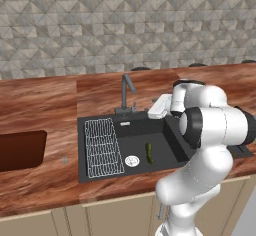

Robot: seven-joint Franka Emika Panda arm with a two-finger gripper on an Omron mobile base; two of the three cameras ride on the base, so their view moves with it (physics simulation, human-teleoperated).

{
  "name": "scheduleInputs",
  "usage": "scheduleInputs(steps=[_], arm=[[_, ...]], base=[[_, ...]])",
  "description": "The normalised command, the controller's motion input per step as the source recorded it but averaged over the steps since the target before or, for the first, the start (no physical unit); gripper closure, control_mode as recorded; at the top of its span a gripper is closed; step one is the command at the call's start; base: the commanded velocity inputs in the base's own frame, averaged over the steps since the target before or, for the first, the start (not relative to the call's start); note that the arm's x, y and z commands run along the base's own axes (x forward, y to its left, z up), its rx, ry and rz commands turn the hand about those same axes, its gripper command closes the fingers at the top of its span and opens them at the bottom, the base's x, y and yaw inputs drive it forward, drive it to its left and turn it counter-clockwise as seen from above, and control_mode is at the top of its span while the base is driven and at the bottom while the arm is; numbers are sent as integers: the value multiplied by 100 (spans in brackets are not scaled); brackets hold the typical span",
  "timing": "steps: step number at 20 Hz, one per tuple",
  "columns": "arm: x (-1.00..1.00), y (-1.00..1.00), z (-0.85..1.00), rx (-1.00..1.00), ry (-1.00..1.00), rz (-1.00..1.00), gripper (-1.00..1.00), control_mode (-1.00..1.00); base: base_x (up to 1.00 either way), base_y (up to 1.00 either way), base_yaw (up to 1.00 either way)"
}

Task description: Pick up all produce items and place them in the sink. Turn on the sink faucet to wash them. Then turn the sink off and put them in the tray.

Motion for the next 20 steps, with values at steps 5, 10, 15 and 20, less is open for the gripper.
scheduleInputs(steps=[5,10,15,20], arm=[[17,0,-7,-2,0,-6,-100,-100],[11,0,-7,-1,0,-9,-100,-100],[9,2,-10,-2,0,-8,-100,-100],[11,0,-11,-2,0,-7,-100,-100]], base=[[0,0,0],[0,0,0],[0,0,0],[0,0,0]])
